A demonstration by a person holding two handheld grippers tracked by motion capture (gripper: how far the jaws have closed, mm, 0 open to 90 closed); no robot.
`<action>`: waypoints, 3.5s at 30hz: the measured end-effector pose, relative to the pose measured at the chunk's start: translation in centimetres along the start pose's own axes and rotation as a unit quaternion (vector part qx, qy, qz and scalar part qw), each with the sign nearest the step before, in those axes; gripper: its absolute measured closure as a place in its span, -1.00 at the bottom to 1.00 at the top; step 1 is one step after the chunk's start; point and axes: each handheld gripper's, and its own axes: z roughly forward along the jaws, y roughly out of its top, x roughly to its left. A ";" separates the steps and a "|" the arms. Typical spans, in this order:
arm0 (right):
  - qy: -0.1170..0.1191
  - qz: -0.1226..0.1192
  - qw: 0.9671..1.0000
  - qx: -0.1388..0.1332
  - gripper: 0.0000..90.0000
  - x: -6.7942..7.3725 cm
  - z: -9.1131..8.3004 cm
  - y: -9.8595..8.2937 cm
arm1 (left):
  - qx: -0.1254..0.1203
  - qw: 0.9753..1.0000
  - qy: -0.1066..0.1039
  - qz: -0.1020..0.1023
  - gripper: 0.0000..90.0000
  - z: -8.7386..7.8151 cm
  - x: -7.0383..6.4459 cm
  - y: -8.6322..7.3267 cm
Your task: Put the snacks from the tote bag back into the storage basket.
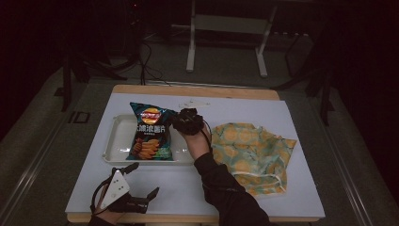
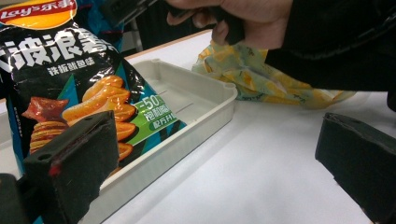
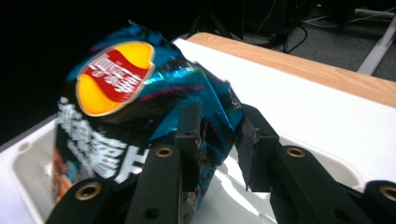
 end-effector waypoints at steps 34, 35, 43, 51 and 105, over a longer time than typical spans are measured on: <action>-0.017 -0.021 0.999 0.035 -0.70 -7.9 -9.9 1.3 | 0.007 1.000 0.002 0.001 -1.00 0.2 0.0 0.0; -0.016 -0.024 0.999 0.036 -0.69 -8.5 -10.5 1.2 | 0.008 1.000 0.002 0.003 -1.00 0.3 -0.1 0.0; -0.036 -0.019 0.998 0.045 -0.68 -10.9 -12.6 0.7 | 0.009 1.000 0.001 0.002 -1.00 0.3 -0.1 0.0; -0.064 -0.011 0.997 0.040 -0.67 -14.1 -16.3 -0.1 | 0.012 1.000 -0.001 0.002 -1.00 0.4 -0.2 0.0; -0.163 0.023 0.986 -0.041 -0.67 -17.5 -29.4 -15.1 | 0.010 1.000 -0.005 0.001 -1.00 0.4 -0.4 0.0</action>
